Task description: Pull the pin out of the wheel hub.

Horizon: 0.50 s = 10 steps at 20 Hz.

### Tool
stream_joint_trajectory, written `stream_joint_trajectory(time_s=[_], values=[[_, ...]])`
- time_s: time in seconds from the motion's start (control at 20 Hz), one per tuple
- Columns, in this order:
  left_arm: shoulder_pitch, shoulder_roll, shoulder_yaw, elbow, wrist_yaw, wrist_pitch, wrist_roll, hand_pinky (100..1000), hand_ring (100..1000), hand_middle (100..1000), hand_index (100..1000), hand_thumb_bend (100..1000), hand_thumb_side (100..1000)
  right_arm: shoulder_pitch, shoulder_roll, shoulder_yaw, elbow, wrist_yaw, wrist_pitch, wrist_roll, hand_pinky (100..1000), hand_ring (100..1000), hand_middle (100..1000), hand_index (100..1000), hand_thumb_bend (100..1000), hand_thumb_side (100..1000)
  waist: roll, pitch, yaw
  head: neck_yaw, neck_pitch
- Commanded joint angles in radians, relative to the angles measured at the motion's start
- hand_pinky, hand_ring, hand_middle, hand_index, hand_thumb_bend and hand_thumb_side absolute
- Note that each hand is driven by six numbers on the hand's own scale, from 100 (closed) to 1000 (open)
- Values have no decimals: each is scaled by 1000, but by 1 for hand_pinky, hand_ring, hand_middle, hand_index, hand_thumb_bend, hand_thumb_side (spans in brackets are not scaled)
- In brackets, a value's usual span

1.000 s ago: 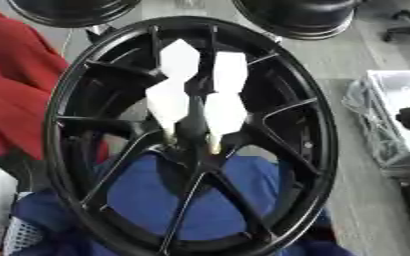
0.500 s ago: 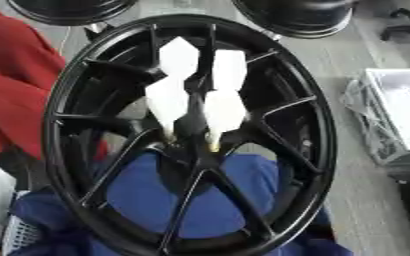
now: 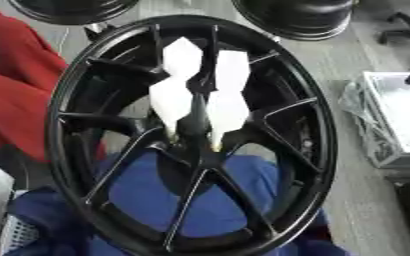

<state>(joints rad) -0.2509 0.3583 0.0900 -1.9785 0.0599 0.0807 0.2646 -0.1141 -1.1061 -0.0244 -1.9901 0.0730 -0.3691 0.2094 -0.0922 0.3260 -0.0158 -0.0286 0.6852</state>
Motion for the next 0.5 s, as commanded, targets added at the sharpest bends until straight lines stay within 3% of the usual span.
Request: stream_joint_trajectory(time_s=[0.05, 0.5], values=[[-5, 27, -2, -21, -6, 1, -6, 701, 715, 577, 657, 480, 540, -55, -80, 6, -10, 9, -10, 107, 842, 805, 740, 838, 100, 612, 0, -28, 2, -6, 3], [-3, 34, -12, -21, -3, 3, -17, 701, 717, 578, 657, 474, 542, -277, -107, 86, -10, -43, 33, 328, 844, 825, 752, 855, 100, 698, -9, -37, 15, -22, 9]])
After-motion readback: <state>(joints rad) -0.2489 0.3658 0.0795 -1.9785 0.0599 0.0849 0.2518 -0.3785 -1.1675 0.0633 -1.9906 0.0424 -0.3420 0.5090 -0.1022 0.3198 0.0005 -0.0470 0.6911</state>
